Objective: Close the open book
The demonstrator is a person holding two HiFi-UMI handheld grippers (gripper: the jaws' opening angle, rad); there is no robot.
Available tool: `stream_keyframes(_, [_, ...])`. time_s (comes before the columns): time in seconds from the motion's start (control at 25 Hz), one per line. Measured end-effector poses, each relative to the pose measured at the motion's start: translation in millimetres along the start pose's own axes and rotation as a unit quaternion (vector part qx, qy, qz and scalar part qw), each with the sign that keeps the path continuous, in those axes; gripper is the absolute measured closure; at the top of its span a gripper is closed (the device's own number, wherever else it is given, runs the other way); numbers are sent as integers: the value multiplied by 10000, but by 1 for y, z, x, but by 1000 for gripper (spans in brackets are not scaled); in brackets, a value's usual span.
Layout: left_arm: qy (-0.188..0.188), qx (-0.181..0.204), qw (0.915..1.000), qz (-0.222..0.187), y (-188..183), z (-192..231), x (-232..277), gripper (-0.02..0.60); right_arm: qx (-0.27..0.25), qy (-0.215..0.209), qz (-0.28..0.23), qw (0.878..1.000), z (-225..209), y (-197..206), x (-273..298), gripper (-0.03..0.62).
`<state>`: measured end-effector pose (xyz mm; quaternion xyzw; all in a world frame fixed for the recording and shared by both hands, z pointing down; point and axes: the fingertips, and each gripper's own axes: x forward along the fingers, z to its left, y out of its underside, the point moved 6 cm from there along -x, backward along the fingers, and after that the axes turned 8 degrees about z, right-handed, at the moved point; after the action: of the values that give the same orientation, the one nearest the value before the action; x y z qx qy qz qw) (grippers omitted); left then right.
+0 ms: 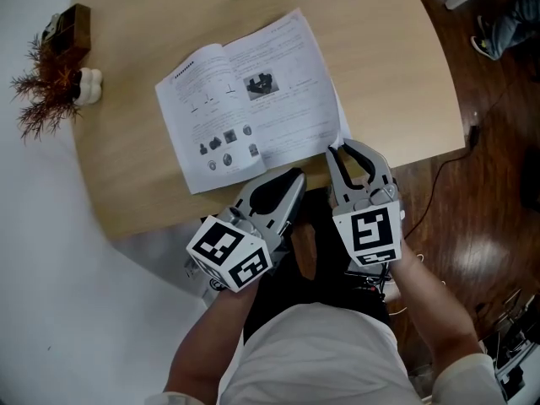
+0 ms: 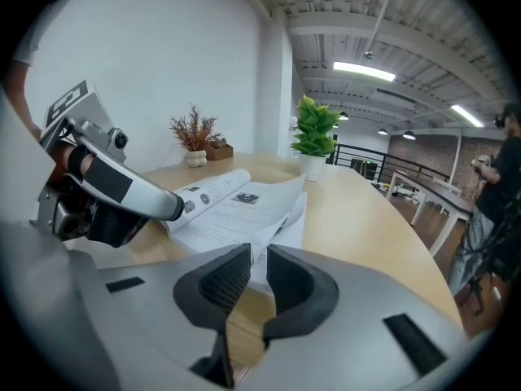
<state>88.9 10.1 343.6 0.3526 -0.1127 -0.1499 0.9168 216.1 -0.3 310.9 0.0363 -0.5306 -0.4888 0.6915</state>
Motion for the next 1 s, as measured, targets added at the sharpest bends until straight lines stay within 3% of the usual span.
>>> stream_keyframes(0.44, [-68, 59, 9999, 67, -7, -4, -2, 581, 689, -470, 441, 9955, -9, 12, 8, 548])
stream_keyframes(1.0, [-139, 11, 9999, 34, -9, -3, -12, 581, 1459, -537, 720, 9852, -21, 22, 7, 534])
